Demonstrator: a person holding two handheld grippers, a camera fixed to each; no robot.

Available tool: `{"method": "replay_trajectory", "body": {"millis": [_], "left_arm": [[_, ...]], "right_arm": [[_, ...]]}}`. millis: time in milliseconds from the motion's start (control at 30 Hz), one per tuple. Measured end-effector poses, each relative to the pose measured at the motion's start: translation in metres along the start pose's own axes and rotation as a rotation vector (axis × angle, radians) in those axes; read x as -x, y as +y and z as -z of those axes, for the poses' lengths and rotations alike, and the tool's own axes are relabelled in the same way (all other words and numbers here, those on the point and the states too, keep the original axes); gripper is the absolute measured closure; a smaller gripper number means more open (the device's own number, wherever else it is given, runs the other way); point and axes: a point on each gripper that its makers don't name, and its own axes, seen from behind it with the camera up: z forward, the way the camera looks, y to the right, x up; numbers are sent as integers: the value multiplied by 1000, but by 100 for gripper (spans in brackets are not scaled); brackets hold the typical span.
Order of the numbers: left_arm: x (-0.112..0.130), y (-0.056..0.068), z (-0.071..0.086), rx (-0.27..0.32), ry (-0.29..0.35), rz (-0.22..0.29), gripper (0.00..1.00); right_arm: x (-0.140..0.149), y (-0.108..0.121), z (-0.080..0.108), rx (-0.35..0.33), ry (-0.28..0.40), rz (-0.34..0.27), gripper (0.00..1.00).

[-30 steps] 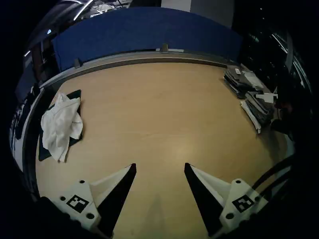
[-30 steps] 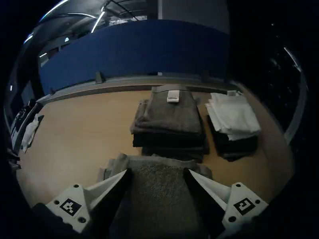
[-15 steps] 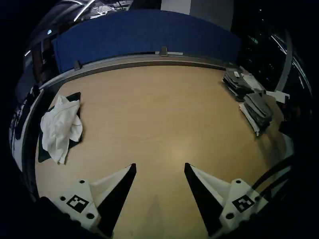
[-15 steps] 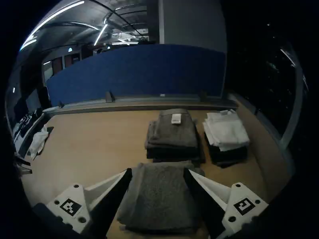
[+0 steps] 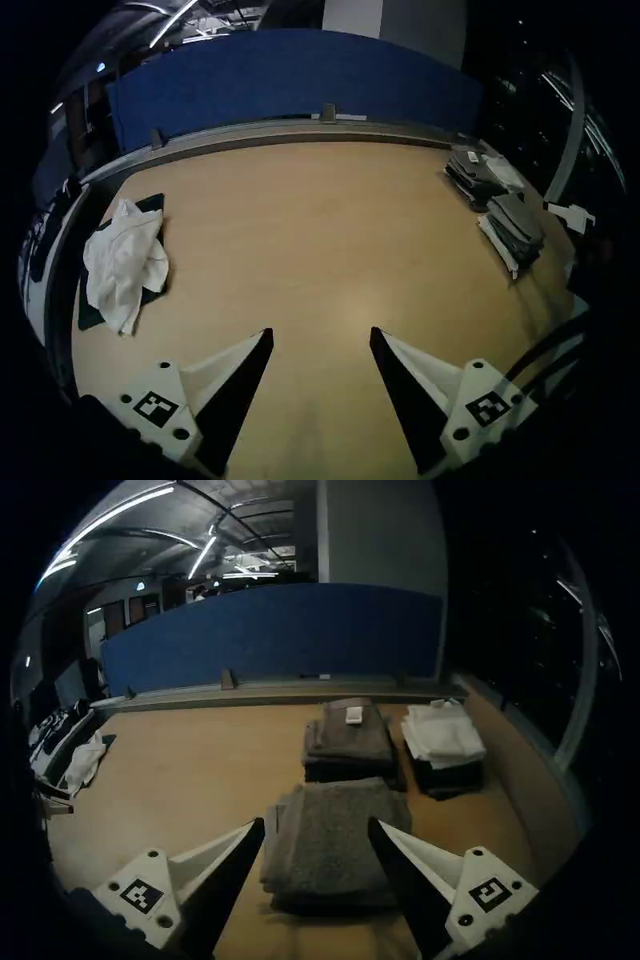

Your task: Fold towel

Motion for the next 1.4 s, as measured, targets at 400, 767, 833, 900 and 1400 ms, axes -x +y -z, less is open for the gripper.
{"method": "replay_trajectory", "body": {"millis": [400,767,833,900,1400], "left_arm": [[-37,-12,12,-48,173,46,11],[-101,-21,55,-94,493,69,11],[-112,-23,68,-100,557,80,11],[-120,-26,79,-107,610,96,11],[-130,-36,101,-181,711,78,11]], "right_arm": [[-21,-14,14,-19,113,12,0],[-56,-41,37,-38,307,44,0],[-64,-44,43,-35,351,45,0],[-70,-45,49,-31,388,38,0],[-70,-42,61,11,451,-2,0]]}}
